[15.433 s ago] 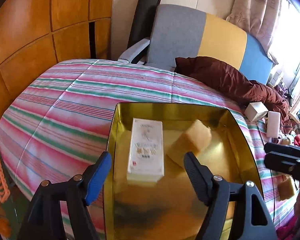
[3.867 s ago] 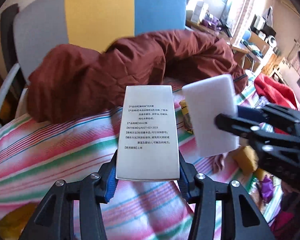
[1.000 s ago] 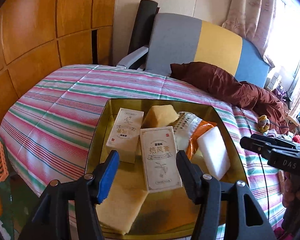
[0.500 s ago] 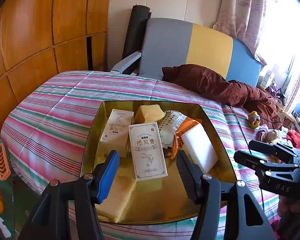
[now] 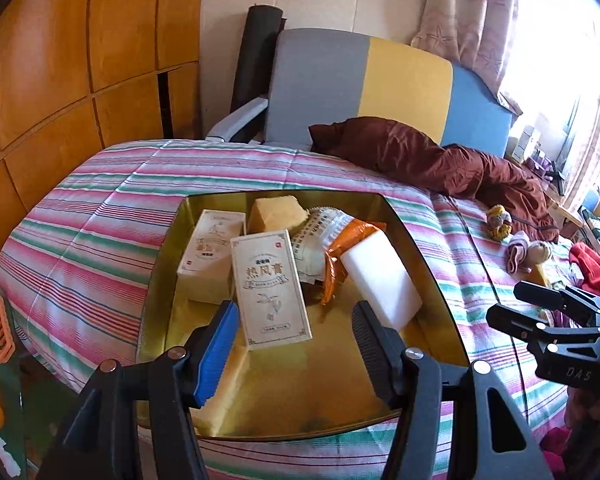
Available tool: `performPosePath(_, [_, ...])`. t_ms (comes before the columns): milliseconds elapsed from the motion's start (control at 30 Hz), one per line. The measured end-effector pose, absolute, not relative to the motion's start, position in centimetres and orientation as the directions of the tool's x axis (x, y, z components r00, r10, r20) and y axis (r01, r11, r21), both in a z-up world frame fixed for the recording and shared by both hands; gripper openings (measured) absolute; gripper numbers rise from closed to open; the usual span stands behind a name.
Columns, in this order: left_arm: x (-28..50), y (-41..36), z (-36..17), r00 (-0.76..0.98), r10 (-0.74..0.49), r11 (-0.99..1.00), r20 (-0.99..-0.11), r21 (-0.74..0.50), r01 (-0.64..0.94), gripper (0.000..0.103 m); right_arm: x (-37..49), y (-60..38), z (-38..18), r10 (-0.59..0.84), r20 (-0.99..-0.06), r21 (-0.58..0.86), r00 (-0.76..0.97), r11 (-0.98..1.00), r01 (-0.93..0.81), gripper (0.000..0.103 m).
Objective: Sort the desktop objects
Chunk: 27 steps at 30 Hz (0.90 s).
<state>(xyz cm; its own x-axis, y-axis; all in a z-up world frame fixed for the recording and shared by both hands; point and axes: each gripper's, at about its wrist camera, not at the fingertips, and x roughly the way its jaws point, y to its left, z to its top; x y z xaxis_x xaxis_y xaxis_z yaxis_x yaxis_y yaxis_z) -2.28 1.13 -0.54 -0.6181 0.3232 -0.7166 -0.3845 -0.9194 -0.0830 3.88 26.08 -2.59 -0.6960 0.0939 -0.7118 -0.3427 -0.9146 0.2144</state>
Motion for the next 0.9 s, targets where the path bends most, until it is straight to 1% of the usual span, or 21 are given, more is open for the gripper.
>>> performPosePath(400, [-1.5, 3.2, -0.6, -0.591, 0.374, -0.881, -0.715, -0.075, -0.466, 0.06, 7.2, 29.2, -4.6, 0.13, -0.76, 0.231, -0.637, -0.862, -0.451, 0.074])
performPosePath(633, [-0.8, 5.5, -0.1, -0.556, 0.427, -0.834, -0.713, -0.072, -0.548, 0.06, 10.7, 32.6, -4.5, 0.181, -0.776, 0.238, -0.604, -0.802, -0.547, 0.074])
performPosePath(700, [-0.7, 6.4, -0.1, -0.54, 0.443, -0.815, -0.716, -0.071, -0.574, 0.06, 12.1, 33.8, -4.3, 0.217, -0.775, 0.234, -0.594, -0.775, -0.588, 0.074])
performPosePath(900, [0.3, 9.3, -0.3, -0.486, 0.481, -0.75, -0.729, -0.056, -0.659, 0.06, 17.2, 38.6, -3.7, 0.223, -0.783, 0.317, -0.581, -0.661, -0.681, 0.075])
